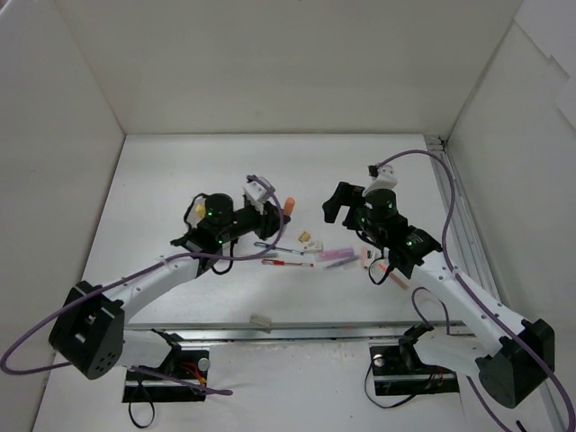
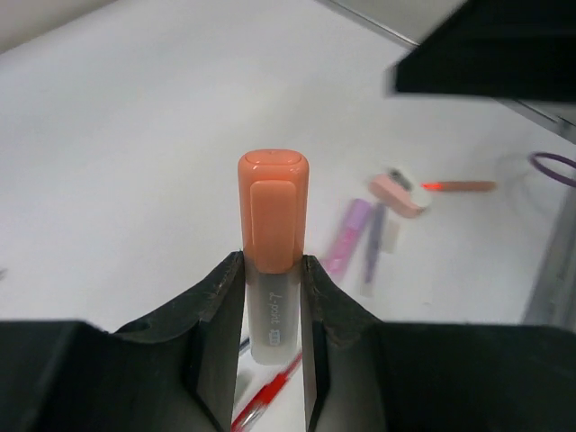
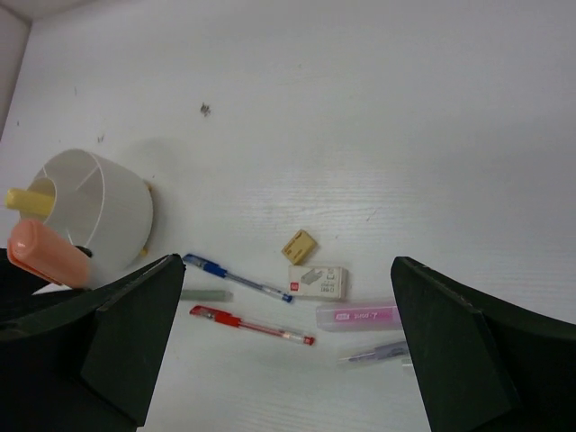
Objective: Sort the stationery into containers
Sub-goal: Place the pen in the storage box.
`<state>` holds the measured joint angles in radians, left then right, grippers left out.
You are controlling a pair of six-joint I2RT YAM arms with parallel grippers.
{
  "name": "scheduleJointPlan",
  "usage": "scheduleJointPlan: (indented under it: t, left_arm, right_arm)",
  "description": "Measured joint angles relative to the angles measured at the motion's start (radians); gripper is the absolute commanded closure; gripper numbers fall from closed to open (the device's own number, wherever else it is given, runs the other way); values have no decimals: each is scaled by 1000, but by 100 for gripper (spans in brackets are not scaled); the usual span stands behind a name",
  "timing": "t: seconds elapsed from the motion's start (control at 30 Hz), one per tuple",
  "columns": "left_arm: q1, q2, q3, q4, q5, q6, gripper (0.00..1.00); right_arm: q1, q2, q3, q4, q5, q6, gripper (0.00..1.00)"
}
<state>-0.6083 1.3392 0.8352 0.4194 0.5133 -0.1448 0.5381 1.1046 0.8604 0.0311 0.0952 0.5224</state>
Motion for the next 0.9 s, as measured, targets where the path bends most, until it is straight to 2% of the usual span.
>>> scheduleJointPlan:
  t: [0.2,0.37,0.63,0.87,0.9]
  left_arm:
    - [193,-220,-167,-3,-242,-34,100]
    - [293,-264,-190,7,-386,-41,100]
    - [413,-119,-190,50,-417,-54,100]
    - [418,-77,-195,73,-414,-80,100]
    - [418,-80,-199,77,-414,-87,97]
  right_arm:
    - [-42,-138,-32,-7,105,27,2]
    - [-68,-140,-43,-14,121,24,2]
    - [-77,-95,-43,-26,114,0,2]
    - [-88,-101,-46,-35,113,-5,2]
    - [-88,-105,-49,-35,113,-5,2]
